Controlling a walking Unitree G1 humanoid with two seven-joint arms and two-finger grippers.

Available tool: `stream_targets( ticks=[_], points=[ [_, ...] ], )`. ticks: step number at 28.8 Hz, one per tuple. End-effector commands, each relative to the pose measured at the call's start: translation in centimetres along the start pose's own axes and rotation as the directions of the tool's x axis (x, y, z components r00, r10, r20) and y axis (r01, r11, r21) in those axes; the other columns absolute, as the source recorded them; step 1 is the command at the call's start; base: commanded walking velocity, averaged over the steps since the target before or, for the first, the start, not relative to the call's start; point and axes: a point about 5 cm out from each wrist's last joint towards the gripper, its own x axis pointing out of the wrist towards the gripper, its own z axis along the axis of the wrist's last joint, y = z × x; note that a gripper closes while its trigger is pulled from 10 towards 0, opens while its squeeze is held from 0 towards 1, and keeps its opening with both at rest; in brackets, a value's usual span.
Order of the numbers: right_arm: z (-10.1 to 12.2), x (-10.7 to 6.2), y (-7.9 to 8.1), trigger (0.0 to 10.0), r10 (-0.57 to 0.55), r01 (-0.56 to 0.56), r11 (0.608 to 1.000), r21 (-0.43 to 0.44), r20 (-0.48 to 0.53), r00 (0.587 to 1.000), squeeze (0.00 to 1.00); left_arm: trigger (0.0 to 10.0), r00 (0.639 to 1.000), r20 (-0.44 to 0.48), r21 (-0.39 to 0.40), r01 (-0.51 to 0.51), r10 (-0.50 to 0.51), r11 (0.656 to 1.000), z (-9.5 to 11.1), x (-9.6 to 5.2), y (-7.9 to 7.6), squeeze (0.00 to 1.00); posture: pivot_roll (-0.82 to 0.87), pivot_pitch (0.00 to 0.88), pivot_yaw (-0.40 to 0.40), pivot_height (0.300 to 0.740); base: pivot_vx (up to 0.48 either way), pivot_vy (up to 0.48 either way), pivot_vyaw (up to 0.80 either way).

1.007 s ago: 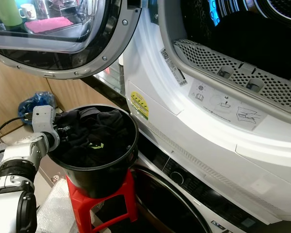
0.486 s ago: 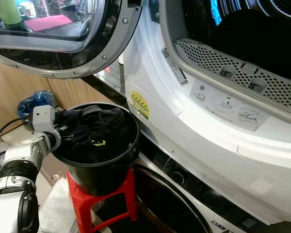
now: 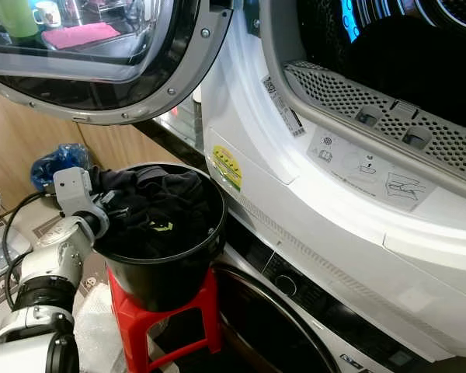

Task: Clothes washing

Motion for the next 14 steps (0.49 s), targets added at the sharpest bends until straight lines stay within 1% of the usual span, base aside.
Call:
stream_targets(
  ticks=[1,2,4,5,6,10,11,12,14],
  points=[
    [-1.0,-0.2,-0.3,10.0,-0.013,0.013,1.0,0.004,-0.033,0.999,0.0,0.0,0.995,0.104,-0.042,0.012,-0.008,0.999,0.9,-0.6,-0.5,0.0,0.0,0.146,-0.06,0.74,0.0,0.0,0.0],
    [-1.0,-0.2,-0.3,10.0,-0.013,0.013,1.0,0.004,-0.033,0.999,0.0,0.0,0.992,0.124,-0.056,0.015,-0.008,0.998,1.0,-0.8,-0.7,0.0,0.01,0.146,-0.059,0.74,0.0,0.0,0.0],
    [-0.9,-0.2,-0.2,10.0,-0.011,0.011,1.0,0.01,-0.029,1.0,0.0,0.0,0.982,0.18,-0.061,0.062,-0.05,0.996,1.2,-1.3,-1.5,0.0,0.01,0.146,-0.057,0.74,0.0,0.0,0.0],
    [-0.8,-0.1,-0.1,10.0,-0.009,0.009,1.0,0.014,-0.025,1.0,0.0,0.0,0.972,0.215,-0.049,0.108,-0.095,0.993,1.3,-1.7,-2.3,0.0,0.01,0.144,-0.056,0.74,0.0,0.0,0.0],
    [-0.7,-0.1,0.0,10.0,-0.006,0.006,1.0,0.018,-0.021,1.0,0.0,0.0,0.954,0.259,-0.037,0.164,-0.149,0.986,1.5,-2.4,-3.5,0.0,0.01,0.143,-0.055,0.74,0.0,0.0,0.0],
    [-0.5,0.0,0.2,10.0,0.002,-0.001,1.0,0.025,-0.011,1.0,0.0,0.0,0.912,0.342,-0.023,0.25,-0.227,0.968,2.4,-3.5,-5.7,0.0,0.02,0.14,-0.051,0.74,0.0,0.0,0.0],
    [-0.5,0.0,0.2,10.0,0.002,-0.001,1.0,0.025,-0.011,1.0,0.0,0.0,0.912,0.342,-0.023,0.25,-0.227,0.968,2.4,-3.5,-5.7,0.0,0.02,0.14,-0.051,0.74,0.0,0.0,0.0],
    [-0.2,0.0,0.4,10.0,0.006,-0.006,1.0,0.03,-0.003,1.0,0.0,0.0,0.888,0.378,-0.007,0.287,-0.263,0.958,2.8,-4.2,-6.9,0.0,0.02,0.137,-0.049,0.74,0.0,0.0,0.0],
    [-0.1,0.0,0.5,10.0,0.007,-0.007,0.999,0.043,0.005,1.0,0.0,0.0,0.866,0.401,0.011,0.321,-0.299,0.947,3.1,-4.7,-8.0,0.0,0.02,0.136,-0.049,0.74,0.0,0.0,0.0]
  ],
)
